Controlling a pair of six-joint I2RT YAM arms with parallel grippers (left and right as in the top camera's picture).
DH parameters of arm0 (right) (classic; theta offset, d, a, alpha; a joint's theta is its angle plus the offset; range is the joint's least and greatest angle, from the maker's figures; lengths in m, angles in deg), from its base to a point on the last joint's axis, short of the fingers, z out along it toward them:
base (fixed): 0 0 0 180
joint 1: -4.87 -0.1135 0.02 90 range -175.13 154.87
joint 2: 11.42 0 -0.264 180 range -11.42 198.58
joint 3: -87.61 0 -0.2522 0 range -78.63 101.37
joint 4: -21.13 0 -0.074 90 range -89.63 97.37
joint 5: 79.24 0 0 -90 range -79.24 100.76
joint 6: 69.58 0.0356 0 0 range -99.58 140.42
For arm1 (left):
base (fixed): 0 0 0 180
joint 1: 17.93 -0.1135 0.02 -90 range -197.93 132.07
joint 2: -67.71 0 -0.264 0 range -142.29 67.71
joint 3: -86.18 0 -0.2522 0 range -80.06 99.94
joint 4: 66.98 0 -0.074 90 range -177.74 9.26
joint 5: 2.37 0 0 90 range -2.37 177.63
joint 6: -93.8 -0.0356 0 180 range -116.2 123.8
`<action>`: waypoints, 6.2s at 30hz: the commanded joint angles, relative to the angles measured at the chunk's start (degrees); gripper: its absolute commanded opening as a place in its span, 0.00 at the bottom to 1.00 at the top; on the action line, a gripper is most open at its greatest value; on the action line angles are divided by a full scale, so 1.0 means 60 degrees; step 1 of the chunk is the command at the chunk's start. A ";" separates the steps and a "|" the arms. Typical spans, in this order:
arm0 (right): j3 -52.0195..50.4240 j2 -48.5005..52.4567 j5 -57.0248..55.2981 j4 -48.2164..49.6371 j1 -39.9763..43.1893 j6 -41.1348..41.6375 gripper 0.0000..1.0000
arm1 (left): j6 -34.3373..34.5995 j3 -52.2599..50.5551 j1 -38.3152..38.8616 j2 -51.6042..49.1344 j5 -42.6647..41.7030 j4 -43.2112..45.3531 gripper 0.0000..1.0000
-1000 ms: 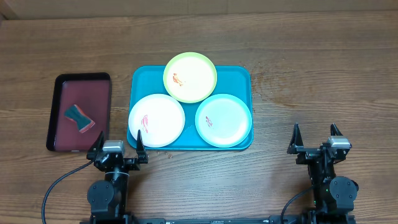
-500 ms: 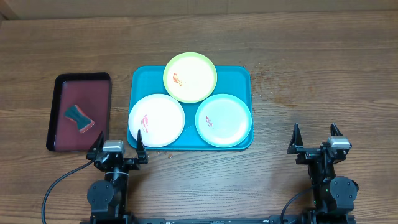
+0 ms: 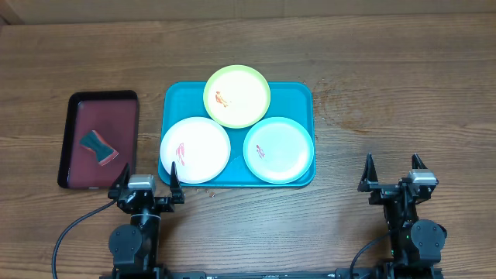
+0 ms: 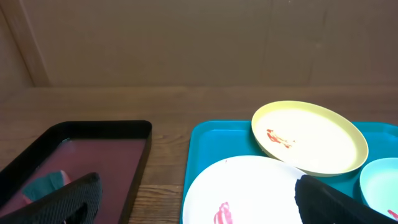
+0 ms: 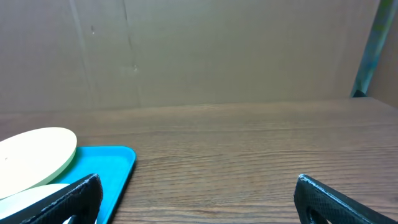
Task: Clean dirty plates on tray and stack at the side
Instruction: 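Move the left gripper toward the sponge in the dark red tray, then grasp the green-and-orange sponge with the left gripper, then dip and rub the held sponge in the water of the red tray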
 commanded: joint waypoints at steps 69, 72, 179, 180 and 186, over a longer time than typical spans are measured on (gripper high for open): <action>-0.0102 -0.0051 -0.0062 0.0058 0.0033 -0.0033 1.00 | 0.1719 1.3049 -0.1111 -1.2342 -0.0561 -0.7949 1.00; -0.0102 -0.0051 -0.0062 0.0058 0.0033 -0.0033 1.00 | 0.2557 1.3049 -0.1279 -1.2728 0.1169 -0.8069 1.00; -0.0102 -0.0051 -0.0058 0.0058 0.0033 -0.0033 1.00 | 0.3282 1.2866 -0.4288 -1.9343 -0.0415 -0.6430 0.89; -0.0102 -0.0051 -0.0062 0.0058 0.0033 -0.0033 1.00 | 0.3282 1.2866 -0.4288 -1.9343 -0.0288 -0.6251 1.00; -0.0102 -0.0051 -0.0062 0.0058 0.0033 -0.0033 1.00 | 0.3198 1.2866 -0.4288 -1.9343 0.1279 -0.5482 1.00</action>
